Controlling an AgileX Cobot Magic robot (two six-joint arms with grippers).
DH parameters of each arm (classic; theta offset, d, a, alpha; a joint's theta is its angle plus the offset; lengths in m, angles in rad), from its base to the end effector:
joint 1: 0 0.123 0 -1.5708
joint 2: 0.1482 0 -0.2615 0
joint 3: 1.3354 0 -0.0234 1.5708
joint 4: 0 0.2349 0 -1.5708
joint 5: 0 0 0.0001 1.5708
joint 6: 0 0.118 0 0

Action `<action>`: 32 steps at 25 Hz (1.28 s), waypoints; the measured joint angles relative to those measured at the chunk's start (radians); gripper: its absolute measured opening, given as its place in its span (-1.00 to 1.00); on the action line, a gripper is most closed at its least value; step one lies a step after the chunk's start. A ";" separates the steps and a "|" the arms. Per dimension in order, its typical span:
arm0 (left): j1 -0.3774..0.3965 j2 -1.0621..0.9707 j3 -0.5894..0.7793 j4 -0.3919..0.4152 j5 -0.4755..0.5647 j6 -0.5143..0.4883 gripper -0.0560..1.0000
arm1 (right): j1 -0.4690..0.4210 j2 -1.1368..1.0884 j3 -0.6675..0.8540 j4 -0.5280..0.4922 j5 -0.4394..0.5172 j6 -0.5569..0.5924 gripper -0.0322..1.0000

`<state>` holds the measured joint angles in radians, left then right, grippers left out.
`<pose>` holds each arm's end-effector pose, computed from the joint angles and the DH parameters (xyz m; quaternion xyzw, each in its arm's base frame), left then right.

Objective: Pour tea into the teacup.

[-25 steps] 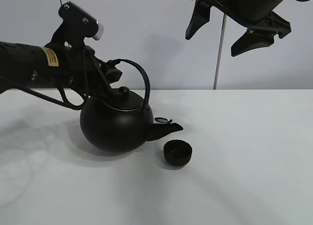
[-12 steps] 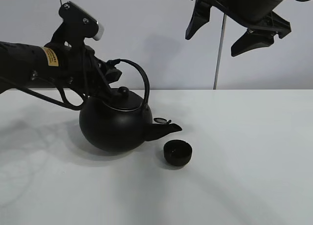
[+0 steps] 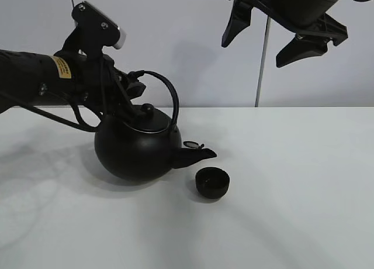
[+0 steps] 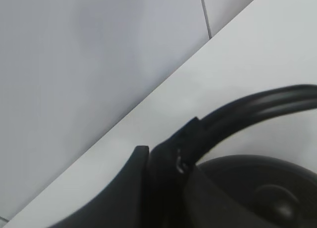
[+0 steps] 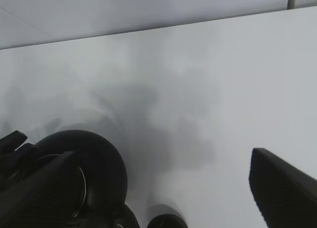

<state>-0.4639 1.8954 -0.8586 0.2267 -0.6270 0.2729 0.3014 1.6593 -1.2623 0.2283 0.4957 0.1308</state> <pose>0.3376 -0.1863 0.1399 0.3959 0.7115 -0.0557 0.5779 0.3536 0.1233 0.2441 -0.0061 0.9245 0.1652 0.3435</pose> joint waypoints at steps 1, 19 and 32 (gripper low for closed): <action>0.000 0.000 0.000 -0.002 0.000 0.006 -0.71 | 0.000 0.000 0.000 0.000 0.000 0.000 0.30; -0.014 0.000 -0.047 -0.010 0.094 0.042 -0.71 | 0.000 0.000 0.000 0.000 0.000 0.000 0.30; -0.015 0.000 -0.058 -0.010 0.109 0.063 -0.72 | 0.000 0.000 0.000 0.000 0.001 0.000 0.30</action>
<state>-0.4793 1.8954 -0.9163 0.2165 -0.5184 0.3360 0.3014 1.6593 -1.2623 0.2283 0.4967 0.1308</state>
